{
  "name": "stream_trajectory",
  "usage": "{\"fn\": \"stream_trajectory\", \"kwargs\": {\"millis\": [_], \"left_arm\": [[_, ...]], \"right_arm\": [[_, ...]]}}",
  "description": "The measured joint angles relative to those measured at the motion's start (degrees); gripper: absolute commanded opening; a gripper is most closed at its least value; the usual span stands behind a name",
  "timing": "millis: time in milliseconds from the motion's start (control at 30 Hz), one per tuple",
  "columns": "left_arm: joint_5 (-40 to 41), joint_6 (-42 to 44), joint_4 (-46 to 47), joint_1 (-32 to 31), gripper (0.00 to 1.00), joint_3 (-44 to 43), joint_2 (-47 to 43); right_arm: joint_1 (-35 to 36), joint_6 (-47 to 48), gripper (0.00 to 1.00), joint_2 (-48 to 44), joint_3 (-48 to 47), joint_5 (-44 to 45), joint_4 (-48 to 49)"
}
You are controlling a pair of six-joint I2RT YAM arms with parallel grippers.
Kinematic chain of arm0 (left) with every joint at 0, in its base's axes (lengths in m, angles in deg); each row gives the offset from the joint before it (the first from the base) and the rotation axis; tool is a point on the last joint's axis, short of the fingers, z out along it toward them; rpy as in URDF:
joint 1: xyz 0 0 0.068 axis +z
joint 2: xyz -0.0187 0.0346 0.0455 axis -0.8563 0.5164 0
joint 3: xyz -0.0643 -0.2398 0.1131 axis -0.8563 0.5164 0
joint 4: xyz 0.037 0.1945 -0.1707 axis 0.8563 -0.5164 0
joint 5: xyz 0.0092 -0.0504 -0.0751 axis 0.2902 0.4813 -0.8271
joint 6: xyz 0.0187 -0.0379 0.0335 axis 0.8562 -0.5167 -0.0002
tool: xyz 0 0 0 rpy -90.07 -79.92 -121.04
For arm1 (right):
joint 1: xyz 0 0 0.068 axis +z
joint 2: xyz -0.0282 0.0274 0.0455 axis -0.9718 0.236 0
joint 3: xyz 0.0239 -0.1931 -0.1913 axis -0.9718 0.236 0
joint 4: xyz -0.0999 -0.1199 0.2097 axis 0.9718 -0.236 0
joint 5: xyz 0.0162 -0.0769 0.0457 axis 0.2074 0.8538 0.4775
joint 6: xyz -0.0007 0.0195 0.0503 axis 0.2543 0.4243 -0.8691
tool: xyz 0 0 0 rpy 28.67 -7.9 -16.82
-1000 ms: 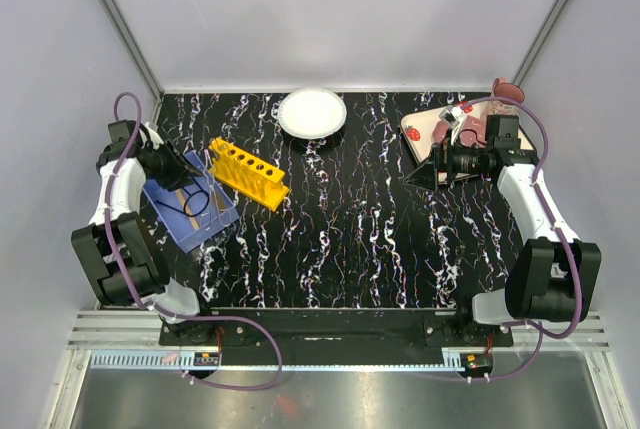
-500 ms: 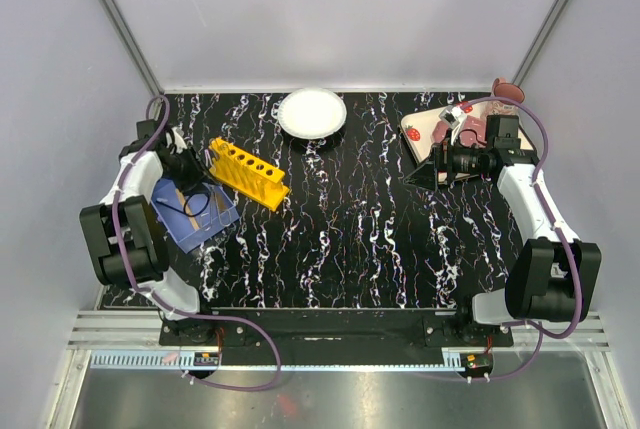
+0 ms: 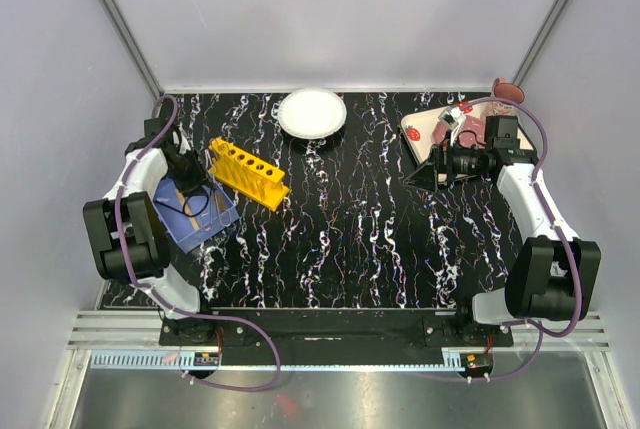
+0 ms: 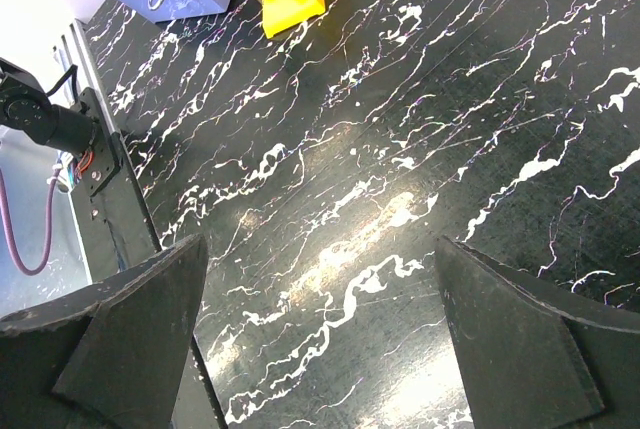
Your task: Organize the chemistry lab equipment
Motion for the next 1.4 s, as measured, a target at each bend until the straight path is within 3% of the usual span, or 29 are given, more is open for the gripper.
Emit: {"fn": "stream_trajectory", "kwargs": {"millis": [433,1400], "left_arm": [[2.2,-0.1,-0.5,-0.7,0.29,-0.1,1.2],[11.2,-3.5,0.0,0.5,0.28,-1.5,-1.0]], "right_arm": [[-0.2,0.3,1.00,0.0,0.0,0.0,-0.5],[-0.4,1.7,1.00,0.4,0.0,-1.1,-2.0]]}}
